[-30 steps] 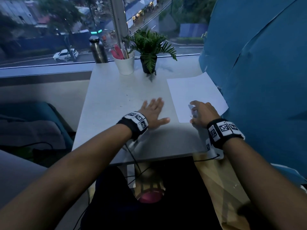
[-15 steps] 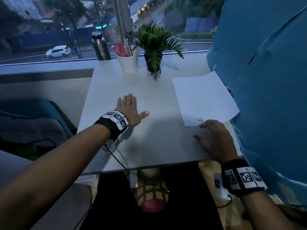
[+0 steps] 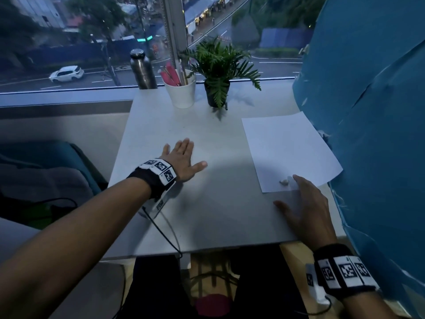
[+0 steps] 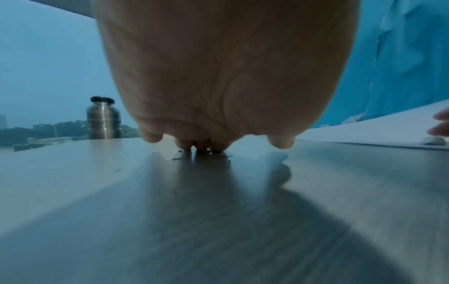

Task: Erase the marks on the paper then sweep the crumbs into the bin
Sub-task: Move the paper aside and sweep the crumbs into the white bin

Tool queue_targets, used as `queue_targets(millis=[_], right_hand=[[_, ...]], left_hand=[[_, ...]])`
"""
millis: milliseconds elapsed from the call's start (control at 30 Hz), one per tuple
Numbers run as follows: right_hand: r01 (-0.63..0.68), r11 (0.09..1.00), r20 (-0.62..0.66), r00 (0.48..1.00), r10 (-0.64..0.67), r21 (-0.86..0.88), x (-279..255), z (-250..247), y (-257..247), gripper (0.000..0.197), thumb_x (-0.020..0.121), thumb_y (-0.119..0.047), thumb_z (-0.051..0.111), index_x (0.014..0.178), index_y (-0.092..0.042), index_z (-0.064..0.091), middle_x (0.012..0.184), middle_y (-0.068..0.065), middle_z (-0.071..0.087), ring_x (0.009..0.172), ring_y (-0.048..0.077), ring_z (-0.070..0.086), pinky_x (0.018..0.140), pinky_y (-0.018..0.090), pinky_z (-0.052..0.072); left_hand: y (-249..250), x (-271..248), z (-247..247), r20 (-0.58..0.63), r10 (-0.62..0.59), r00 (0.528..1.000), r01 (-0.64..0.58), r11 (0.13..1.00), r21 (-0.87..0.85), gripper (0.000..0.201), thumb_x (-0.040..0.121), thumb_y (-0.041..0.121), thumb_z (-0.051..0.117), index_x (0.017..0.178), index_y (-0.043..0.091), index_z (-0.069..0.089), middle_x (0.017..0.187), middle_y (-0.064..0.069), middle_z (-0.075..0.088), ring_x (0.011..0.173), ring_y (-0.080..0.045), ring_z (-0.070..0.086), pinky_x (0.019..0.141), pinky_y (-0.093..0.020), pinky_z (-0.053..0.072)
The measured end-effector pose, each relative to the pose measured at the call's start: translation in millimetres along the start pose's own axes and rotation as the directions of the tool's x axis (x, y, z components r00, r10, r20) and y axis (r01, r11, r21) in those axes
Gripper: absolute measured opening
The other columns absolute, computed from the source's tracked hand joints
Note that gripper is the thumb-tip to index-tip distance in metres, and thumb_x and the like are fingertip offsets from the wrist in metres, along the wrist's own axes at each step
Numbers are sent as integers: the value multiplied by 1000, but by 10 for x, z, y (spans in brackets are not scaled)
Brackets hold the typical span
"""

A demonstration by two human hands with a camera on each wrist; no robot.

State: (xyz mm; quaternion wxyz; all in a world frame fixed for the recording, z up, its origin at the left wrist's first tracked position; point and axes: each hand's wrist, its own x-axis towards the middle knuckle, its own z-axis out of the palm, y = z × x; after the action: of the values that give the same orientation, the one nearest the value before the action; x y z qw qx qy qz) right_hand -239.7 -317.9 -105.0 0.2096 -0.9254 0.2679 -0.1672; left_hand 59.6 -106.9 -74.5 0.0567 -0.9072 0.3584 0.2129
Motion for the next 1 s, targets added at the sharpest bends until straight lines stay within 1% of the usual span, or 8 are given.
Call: queue_targets(millis=[300, 467, 600, 700, 833, 867, 933, 1000], right_hand=[[-10, 999, -103, 995, 6, -34, -54, 59, -46, 65, 84, -60, 49, 128, -12, 51, 134, 12, 57, 123, 32, 53, 105, 54, 42], [-21, 999, -158, 987, 28, 44, -82, 81, 0, 63, 83, -60, 55, 128, -17, 55, 136, 3, 56, 127, 25, 52, 109, 51, 39], [-23, 993, -175, 984, 43, 114, -81, 92, 15, 68, 78, -66, 54, 127, -19, 56, 135, 1, 57, 124, 24, 53, 107, 53, 41], [-43, 991, -170, 983, 65, 126, -86, 107, 32, 69, 76, -68, 53, 127, -21, 57, 136, -2, 57, 124, 21, 53, 111, 42, 36], [-58, 997, -154, 986, 67, 60, -87, 113, 43, 72, 78, -68, 48, 125, -16, 59, 135, 1, 58, 122, 24, 54, 107, 36, 35], [-61, 997, -150, 986, 67, 47, -87, 113, 34, 73, 78, -69, 47, 125, -14, 60, 135, 2, 58, 122, 24, 54, 107, 34, 34], [-72, 996, -145, 986, 79, 50, -78, 112, 27, 76, 77, -70, 46, 125, -14, 61, 135, 2, 58, 122, 22, 53, 107, 33, 33], [-60, 995, -159, 985, 73, 84, -62, 110, 20, 79, 76, -73, 46, 124, -12, 62, 133, 3, 59, 120, 19, 51, 107, 35, 35]], left_hand=[[420, 918, -433, -83, 163, 983, -159, 986, 58, 94, 92, 74, 20, 155, 12, -10, 162, -7, -18, 150, -25, -11, 119, -48, -5], [618, 1374, -532, -36, 212, 977, -210, 977, 43, 86, 94, 70, 20, 156, 17, -8, 163, -2, -15, 150, -22, -12, 119, -50, -3], [619, 1267, -475, -73, 96, 993, -97, 995, -17, 97, 91, 73, 27, 155, 8, -7, 163, -10, -13, 150, -26, -9, 120, -47, 4], [535, 980, -403, -14, -32, 999, 32, 999, 19, 118, 78, 86, 34, 155, 5, -3, 163, -15, -9, 150, -34, -1, 121, -48, 8], [475, 587, -454, 4, -98, 995, 93, 957, 275, 116, 71, 93, 28, 147, 6, 36, 150, -18, 30, 136, -39, 30, 111, -51, 27], [490, 561, -491, -34, -102, 994, 107, 949, 297, 113, 73, 91, 28, 147, 6, 36, 151, -19, 30, 137, -38, 29, 111, -51, 25], [551, 640, -567, -79, -70, 994, 87, 964, 252, 110, 80, 85, 29, 154, 4, 16, 161, -19, 9, 147, -38, 12, 118, -54, 12], [640, 863, -589, -71, 53, 996, -39, 983, 181, 96, 91, 71, 31, 155, 6, 0, 163, -14, -7, 150, -33, -2, 119, -54, 3]])
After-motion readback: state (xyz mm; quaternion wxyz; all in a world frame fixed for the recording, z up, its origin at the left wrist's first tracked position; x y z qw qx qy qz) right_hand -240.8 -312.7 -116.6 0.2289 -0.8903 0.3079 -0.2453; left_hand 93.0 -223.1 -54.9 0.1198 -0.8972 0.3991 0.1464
